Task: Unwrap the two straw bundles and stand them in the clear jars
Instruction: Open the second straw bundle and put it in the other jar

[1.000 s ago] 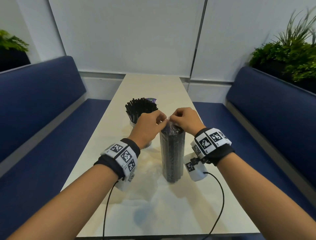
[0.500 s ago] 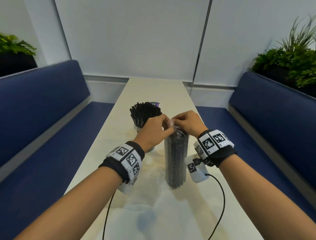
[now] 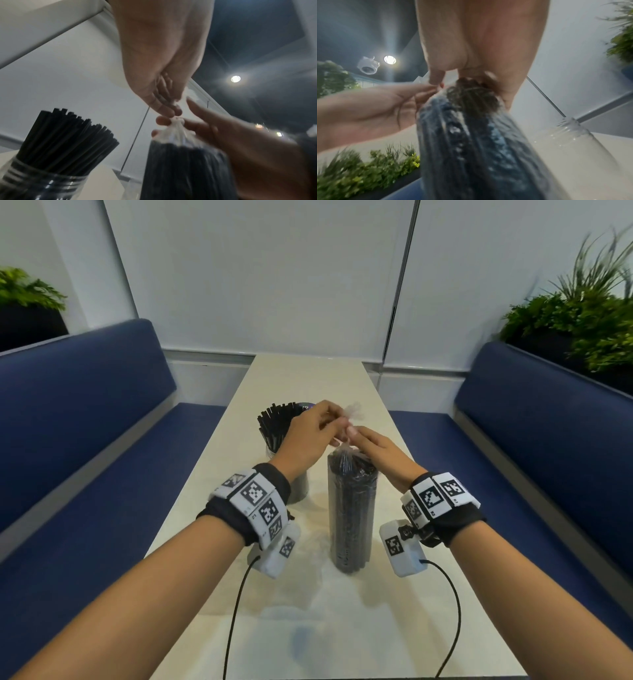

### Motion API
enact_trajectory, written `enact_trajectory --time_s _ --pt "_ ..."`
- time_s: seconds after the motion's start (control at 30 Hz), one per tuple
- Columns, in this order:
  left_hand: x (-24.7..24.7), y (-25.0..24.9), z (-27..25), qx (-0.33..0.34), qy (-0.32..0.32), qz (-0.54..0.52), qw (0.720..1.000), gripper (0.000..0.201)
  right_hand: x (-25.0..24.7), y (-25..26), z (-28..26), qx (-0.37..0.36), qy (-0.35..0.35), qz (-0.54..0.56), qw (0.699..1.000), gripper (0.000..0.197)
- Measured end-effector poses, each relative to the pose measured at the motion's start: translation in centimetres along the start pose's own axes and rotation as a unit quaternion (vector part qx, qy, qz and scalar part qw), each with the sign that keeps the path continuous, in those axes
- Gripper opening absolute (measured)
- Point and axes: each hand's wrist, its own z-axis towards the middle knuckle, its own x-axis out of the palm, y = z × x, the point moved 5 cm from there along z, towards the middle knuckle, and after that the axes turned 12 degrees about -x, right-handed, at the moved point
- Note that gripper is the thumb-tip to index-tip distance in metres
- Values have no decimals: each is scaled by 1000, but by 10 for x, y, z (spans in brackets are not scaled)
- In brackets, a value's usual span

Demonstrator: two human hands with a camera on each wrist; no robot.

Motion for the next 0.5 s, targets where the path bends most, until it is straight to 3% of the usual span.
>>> enact_trajectory --time_s 0.07,0.23,0.37,0.5 --pt "0 -16 0 22 44 -65 997 18 1 1 -5 -23 21 -5 1000 29" --pt "-10 -35 -6 32 44 -217 975 42 -9 -3 -8 -54 -16 -30 998 21" --pt "0 -7 -13 -43 37 -165 985 73 -14 9 -3 -95 -95 -38 990 16" --pt "24 42 -31 -158 127 -126 971 111 -13 24 6 -114 -84 -113 983 18"
